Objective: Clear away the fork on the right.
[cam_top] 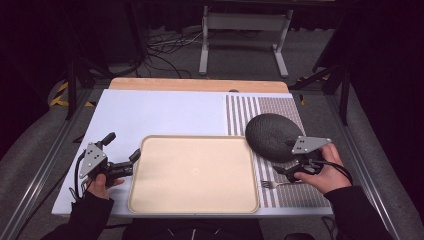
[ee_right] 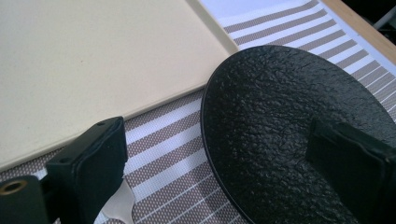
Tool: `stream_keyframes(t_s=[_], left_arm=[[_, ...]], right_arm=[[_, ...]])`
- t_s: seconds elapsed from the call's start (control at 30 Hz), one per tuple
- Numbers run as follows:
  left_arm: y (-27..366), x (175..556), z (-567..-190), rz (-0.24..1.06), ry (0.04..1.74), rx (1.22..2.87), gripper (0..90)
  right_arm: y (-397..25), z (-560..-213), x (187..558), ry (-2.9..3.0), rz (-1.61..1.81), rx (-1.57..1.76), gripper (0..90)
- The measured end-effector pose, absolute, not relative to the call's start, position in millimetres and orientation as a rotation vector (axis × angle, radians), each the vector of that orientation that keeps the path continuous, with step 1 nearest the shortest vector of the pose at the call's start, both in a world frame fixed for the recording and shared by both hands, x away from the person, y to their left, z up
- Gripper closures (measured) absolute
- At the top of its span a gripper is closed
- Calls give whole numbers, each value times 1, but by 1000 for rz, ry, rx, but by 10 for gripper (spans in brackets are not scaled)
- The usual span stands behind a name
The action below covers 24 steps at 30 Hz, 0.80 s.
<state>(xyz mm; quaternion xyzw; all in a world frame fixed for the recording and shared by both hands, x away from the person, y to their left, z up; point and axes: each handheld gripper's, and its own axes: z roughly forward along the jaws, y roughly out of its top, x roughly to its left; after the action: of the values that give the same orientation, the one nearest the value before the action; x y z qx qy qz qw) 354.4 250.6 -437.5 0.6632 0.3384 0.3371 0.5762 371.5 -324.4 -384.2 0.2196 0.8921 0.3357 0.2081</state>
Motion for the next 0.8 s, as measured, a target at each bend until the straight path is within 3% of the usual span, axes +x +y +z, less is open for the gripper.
stream_keyframes(t_s=[0.8], left_arm=[[250, 355, -438, 789, 793, 1559, 13]], right_arm=[[-317, -377, 380, 2673, 686, 463, 87]])
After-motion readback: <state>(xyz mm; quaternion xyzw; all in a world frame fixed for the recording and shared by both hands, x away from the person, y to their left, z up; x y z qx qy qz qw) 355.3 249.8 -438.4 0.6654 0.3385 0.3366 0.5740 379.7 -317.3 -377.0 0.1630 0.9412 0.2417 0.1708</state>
